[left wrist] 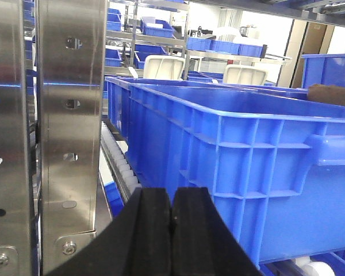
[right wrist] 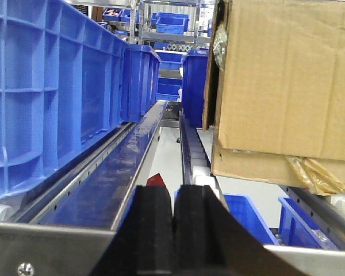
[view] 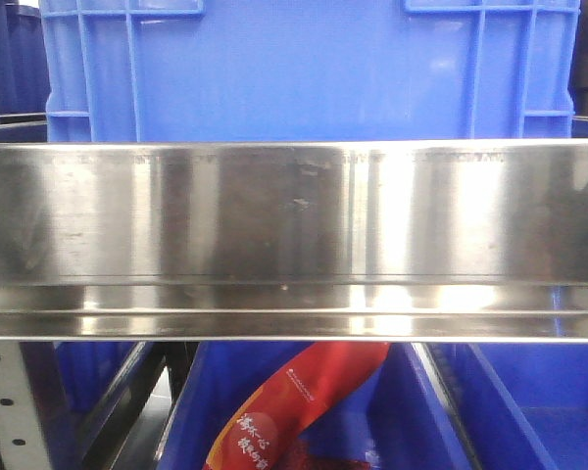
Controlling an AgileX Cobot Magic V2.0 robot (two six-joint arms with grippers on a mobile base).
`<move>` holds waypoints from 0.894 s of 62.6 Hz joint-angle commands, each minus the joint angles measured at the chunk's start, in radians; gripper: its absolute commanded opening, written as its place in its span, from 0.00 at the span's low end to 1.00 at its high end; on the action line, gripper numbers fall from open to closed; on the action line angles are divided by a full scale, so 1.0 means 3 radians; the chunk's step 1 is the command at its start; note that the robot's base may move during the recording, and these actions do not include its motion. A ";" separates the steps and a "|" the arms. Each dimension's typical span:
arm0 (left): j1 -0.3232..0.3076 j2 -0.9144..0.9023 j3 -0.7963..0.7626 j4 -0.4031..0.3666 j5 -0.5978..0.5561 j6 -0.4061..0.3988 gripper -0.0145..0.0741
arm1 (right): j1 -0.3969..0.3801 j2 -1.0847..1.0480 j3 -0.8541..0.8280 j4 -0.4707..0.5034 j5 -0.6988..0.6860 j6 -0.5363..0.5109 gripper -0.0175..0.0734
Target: Grab block from conveyor and place in blue bin
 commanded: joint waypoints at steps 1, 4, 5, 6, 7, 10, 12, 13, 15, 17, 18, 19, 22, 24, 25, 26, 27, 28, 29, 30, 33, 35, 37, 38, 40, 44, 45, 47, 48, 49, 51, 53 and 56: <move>0.0002 -0.0017 0.0005 -0.0005 -0.0043 -0.0015 0.04 | -0.0018 -0.0022 0.0006 -0.0025 -0.0086 -0.0030 0.01; 0.0034 -0.0027 0.0045 0.0211 -0.0055 -0.0015 0.04 | -0.0018 -0.0022 0.0006 -0.0025 -0.0086 -0.0030 0.01; 0.0052 -0.0026 0.0057 0.0271 -0.0069 -0.0015 0.04 | -0.0018 -0.0022 0.0006 -0.0025 -0.0086 -0.0030 0.01; 0.0073 -0.0028 0.0074 0.0321 -0.0081 -0.0015 0.04 | -0.0018 -0.0022 0.0006 -0.0025 -0.0086 -0.0030 0.01; 0.0100 -0.0036 0.0092 0.0357 -0.0095 -0.0015 0.04 | -0.0018 -0.0022 0.0006 -0.0025 -0.0086 -0.0030 0.01; 0.0229 -0.0078 0.0166 0.0412 -0.0135 -0.0095 0.04 | -0.0018 -0.0022 0.0006 -0.0025 -0.0086 -0.0030 0.01; 0.0319 -0.0115 0.0251 0.0445 -0.0171 -0.0154 0.04 | -0.0018 -0.0022 0.0006 -0.0025 -0.0086 -0.0030 0.01; 0.0368 -0.0138 0.0289 0.0474 -0.0201 -0.0185 0.04 | -0.0018 -0.0022 0.0006 -0.0025 -0.0086 -0.0030 0.01; 0.0465 -0.0188 0.0349 0.0544 -0.0234 -0.0225 0.04 | -0.0018 -0.0022 0.0006 -0.0025 -0.0086 -0.0030 0.01; 0.0580 -0.0264 0.0451 0.0628 -0.0281 -0.0283 0.04 | -0.0018 -0.0022 0.0006 -0.0025 -0.0086 -0.0030 0.01; 0.0601 -0.0280 0.0493 0.0640 -0.0300 -0.0298 0.04 | -0.0018 -0.0022 0.0006 -0.0025 -0.0086 -0.0030 0.01; 0.0643 -0.0313 0.0537 0.0651 -0.0321 -0.0325 0.04 | -0.0018 -0.0022 0.0006 -0.0025 -0.0086 -0.0030 0.01; 0.0776 -0.0441 0.0668 0.0697 -0.0384 -0.0453 0.04 | -0.0018 -0.0022 0.0006 -0.0025 -0.0086 -0.0030 0.01; 0.0837 -0.0517 0.0777 0.0717 -0.0435 -0.0507 0.04 | -0.0018 -0.0022 0.0006 -0.0025 -0.0086 -0.0030 0.01; 0.0858 -0.0556 0.0820 0.0746 -0.0471 -0.0540 0.04 | -0.0018 -0.0022 0.0006 -0.0025 -0.0086 -0.0030 0.01; 0.0883 -0.0613 0.0886 0.0770 -0.0496 -0.0576 0.04 | -0.0018 -0.0022 0.0006 -0.0025 -0.0086 -0.0030 0.01; 0.0890 -0.0632 0.0907 0.0792 -0.0521 -0.0600 0.04 | -0.0018 -0.0022 0.0006 -0.0025 -0.0086 -0.0030 0.01; 0.0903 -0.0689 0.0948 0.0799 -0.0530 -0.0617 0.04 | -0.0018 -0.0022 0.0006 -0.0025 -0.0086 -0.0030 0.01; 0.0903 -0.0727 0.0986 0.0799 -0.0536 -0.0617 0.04 | -0.0018 -0.0022 0.0006 -0.0025 -0.0086 -0.0030 0.01; 0.0903 -0.0764 0.1040 0.0799 -0.0537 -0.0617 0.04 | -0.0018 -0.0022 0.0006 -0.0025 -0.0086 -0.0030 0.01; 0.0895 -0.0885 0.1154 0.0799 -0.0537 -0.0617 0.04 | -0.0018 -0.0022 0.0006 -0.0025 -0.0086 -0.0030 0.01; 0.0878 -0.0946 0.1210 0.0799 -0.0537 -0.0617 0.04 | -0.0018 -0.0022 0.0006 -0.0025 -0.0086 -0.0030 0.01; 0.0870 -0.0969 0.1252 0.0799 -0.0537 -0.0617 0.04 | -0.0018 -0.0022 0.0006 -0.0025 -0.0086 -0.0030 0.01; 0.0861 -0.0969 0.1252 0.0799 -0.0537 -0.0617 0.04 | -0.0018 -0.0022 0.0006 -0.0025 -0.0086 -0.0030 0.01; 0.0856 -0.0969 0.1252 0.0799 -0.0531 -0.0617 0.04 | -0.0018 -0.0022 0.0006 -0.0025 -0.0086 -0.0030 0.01; 0.0855 -0.0969 0.1252 0.0777 -0.0435 -0.0617 0.04 | -0.0018 -0.0022 0.0006 -0.0025 -0.0086 -0.0030 0.01; 0.0855 -0.0969 0.1252 0.0777 -0.0417 -0.0617 0.04 | -0.0018 -0.0022 0.0006 -0.0025 -0.0086 -0.0030 0.01; 0.0855 -0.0969 0.1252 0.0777 -0.0399 -0.0617 0.04 | -0.0018 -0.0022 0.0006 -0.0025 -0.0086 -0.0030 0.01; 0.0855 -0.0969 0.1252 0.0777 -0.0398 -0.0617 0.04 | -0.0018 -0.0022 0.0006 -0.0025 -0.0086 -0.0030 0.01; 0.0855 -0.0969 0.1252 0.0777 -0.0398 -0.0617 0.04 | -0.0018 -0.0022 0.0006 -0.0025 -0.0086 -0.0030 0.01; 0.0855 -0.0969 0.1252 0.0777 -0.0405 -0.0617 0.04 | -0.0018 -0.0022 0.0006 -0.0025 -0.0086 -0.0030 0.01; 0.0855 -0.0969 0.1252 0.0775 -0.0414 -0.0617 0.04 | -0.0018 -0.0022 0.0006 -0.0025 -0.0086 -0.0030 0.01; 0.0855 -0.0969 0.1252 0.0775 -0.0414 -0.0617 0.04 | -0.0018 -0.0022 0.0006 -0.0025 -0.0086 -0.0030 0.01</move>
